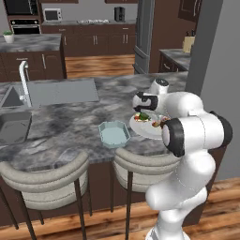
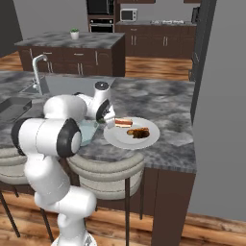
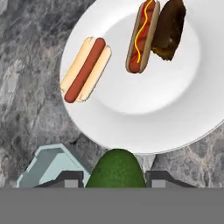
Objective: Place one cooked food and one vegetable from the large plate to each tupperware container.
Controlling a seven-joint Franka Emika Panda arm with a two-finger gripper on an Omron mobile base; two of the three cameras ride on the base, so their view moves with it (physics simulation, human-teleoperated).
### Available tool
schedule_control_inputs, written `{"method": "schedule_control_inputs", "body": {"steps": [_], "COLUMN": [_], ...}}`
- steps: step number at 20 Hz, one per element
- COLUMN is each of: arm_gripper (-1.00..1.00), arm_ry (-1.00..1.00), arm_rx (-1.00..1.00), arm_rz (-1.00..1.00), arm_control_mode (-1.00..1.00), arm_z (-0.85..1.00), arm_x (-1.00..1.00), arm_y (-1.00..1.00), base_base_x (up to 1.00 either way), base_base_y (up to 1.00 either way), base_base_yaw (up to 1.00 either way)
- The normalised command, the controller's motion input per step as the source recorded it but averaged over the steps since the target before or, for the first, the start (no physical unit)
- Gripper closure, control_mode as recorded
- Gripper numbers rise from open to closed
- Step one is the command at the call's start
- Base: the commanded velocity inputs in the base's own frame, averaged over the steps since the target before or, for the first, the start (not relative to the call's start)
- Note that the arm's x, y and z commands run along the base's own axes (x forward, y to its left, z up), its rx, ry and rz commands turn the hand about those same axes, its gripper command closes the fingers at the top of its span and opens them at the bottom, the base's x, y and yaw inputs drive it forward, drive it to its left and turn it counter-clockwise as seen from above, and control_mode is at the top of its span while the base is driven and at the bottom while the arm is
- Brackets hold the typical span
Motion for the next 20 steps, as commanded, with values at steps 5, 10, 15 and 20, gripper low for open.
{"method": "schedule_control_inputs", "body": {"steps": [5, 10, 15, 20], "arm_gripper": [1.0, 1.0, 1.0, 1.0], "arm_ry": [0.11, 0.33, 0.27, 0.21], "arm_rx": [-0.09, -0.15, -0.07, -0.05], "arm_rz": [-0.02, 0.0, 0.0, -0.02], "arm_control_mode": [-1.0, -1.0, -1.0, -1.0], "arm_z": [0.21, 0.01, -0.13, -0.56], "arm_x": [0.06, 0.77, 0.78, 0.39], "arm_y": [1.0, 0.86, 0.4, 0.0], "base_base_x": [0.0, 0.0, 0.0, 0.0], "base_base_y": [0.0, 0.0, 0.0, 0.0], "base_base_yaw": [0.0, 0.0, 0.0, 0.0]}}
